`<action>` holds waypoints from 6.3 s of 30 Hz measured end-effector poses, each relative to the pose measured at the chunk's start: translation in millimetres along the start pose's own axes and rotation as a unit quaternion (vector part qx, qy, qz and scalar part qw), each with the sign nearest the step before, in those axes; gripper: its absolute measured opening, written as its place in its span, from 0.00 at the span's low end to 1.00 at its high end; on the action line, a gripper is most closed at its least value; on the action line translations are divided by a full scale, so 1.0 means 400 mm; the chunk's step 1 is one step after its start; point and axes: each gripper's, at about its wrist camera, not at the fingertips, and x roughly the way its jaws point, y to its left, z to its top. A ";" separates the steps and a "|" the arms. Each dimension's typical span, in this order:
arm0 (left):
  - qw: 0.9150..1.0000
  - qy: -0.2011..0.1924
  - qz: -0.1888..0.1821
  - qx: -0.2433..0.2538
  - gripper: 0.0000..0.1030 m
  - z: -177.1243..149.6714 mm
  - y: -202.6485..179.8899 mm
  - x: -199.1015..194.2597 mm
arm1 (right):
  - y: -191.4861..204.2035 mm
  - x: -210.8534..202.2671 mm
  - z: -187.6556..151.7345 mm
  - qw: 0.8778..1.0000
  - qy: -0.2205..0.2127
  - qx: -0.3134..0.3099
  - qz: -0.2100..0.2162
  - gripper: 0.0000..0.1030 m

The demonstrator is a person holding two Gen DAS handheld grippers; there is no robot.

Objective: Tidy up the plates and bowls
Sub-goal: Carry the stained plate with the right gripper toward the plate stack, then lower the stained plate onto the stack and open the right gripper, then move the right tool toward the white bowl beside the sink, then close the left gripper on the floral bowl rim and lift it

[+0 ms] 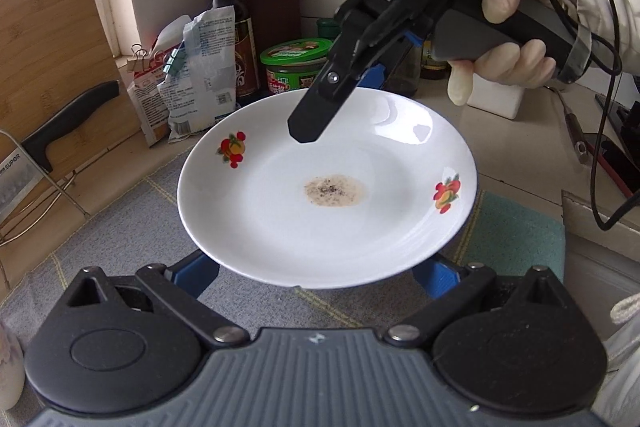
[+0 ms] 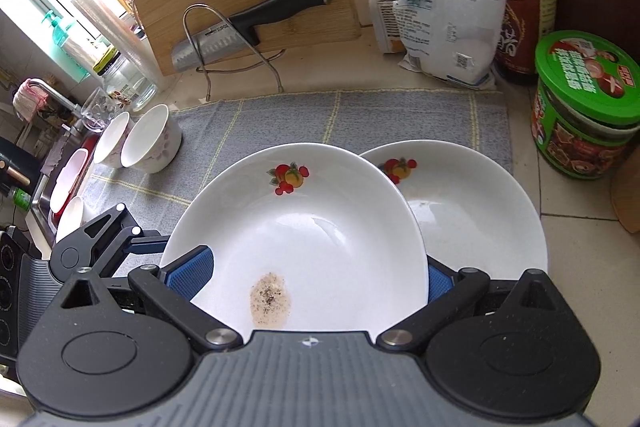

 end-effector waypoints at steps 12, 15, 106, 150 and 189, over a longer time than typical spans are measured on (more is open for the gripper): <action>1.000 0.011 -0.022 0.011 0.99 0.031 -0.015 0.064 | -0.087 -0.016 -0.023 0.999 -0.006 0.030 -0.013 1.00; 1.000 0.011 -0.021 0.016 0.99 0.036 -0.015 0.071 | -0.100 -0.013 -0.025 0.999 -0.005 0.034 -0.015 1.00; 0.975 -0.042 0.159 -0.149 0.99 -0.050 0.018 -0.132 | 0.113 -0.019 -0.136 0.973 -0.136 -0.120 -0.143 1.00; 0.948 0.031 0.238 -0.208 0.99 -0.494 0.472 -0.632 | 0.862 0.434 -0.270 0.954 -0.094 -0.285 -0.016 1.00; 0.967 0.105 0.133 -0.193 0.58 -0.518 0.572 -0.588 | 1.007 0.543 -0.286 0.923 -0.109 -0.369 0.000 0.80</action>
